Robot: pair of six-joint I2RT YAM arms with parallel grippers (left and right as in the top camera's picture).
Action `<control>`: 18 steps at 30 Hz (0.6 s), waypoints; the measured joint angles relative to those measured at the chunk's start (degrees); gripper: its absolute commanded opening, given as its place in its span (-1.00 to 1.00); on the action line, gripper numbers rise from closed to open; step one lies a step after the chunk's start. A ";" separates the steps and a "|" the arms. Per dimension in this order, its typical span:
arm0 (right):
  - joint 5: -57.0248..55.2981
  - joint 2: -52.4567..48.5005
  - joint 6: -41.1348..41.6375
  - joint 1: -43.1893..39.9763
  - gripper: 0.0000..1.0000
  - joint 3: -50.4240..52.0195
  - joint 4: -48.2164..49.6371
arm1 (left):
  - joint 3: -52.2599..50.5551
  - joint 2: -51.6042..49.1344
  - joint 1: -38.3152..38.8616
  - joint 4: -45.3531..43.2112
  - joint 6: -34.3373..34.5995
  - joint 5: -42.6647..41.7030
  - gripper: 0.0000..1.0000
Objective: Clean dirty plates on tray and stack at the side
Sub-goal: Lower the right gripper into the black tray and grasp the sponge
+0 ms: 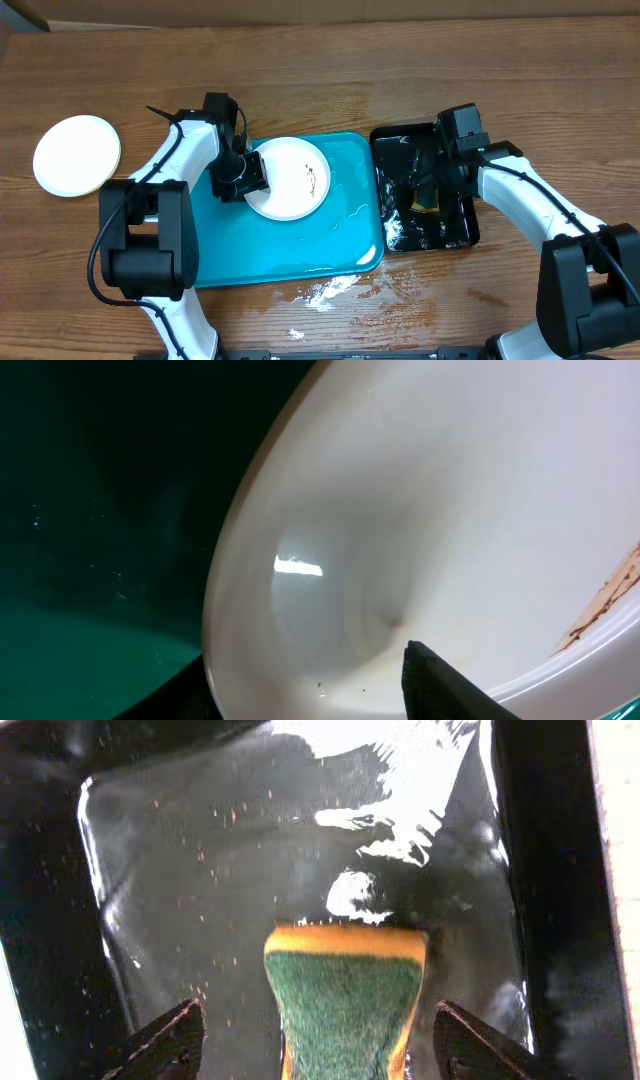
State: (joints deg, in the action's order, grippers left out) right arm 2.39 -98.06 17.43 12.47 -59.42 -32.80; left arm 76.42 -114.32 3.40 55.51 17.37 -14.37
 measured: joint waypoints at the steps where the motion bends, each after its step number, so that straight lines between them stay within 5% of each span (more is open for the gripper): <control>1: -0.26 0.00 -0.31 0.00 0.41 0.00 0.76 | 0.00 0.00 0.02 0.00 0.00 0.00 0.08; 12: -0.92 -2.78 -1.01 0.02 0.28 0.00 1.51 | 0.00 0.00 0.02 -0.66 0.00 0.00 0.10; 16: -1.31 -6.27 -1.14 0.31 -0.79 -0.15 3.50 | 0.00 0.00 0.02 -1.14 0.00 0.00 0.10; 17: -1.33 -6.32 -1.03 0.39 -0.81 -0.15 3.85 | 0.00 0.00 0.02 -1.14 0.00 0.00 0.10; 18: -1.22 -6.43 -1.25 0.44 -0.44 -0.13 4.39 | 0.00 0.00 0.02 -1.16 0.00 0.02 0.11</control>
State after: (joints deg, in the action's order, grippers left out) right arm 1.17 -104.49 16.19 12.91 -59.55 -28.40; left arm 76.42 -114.32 3.42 54.35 17.37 -14.35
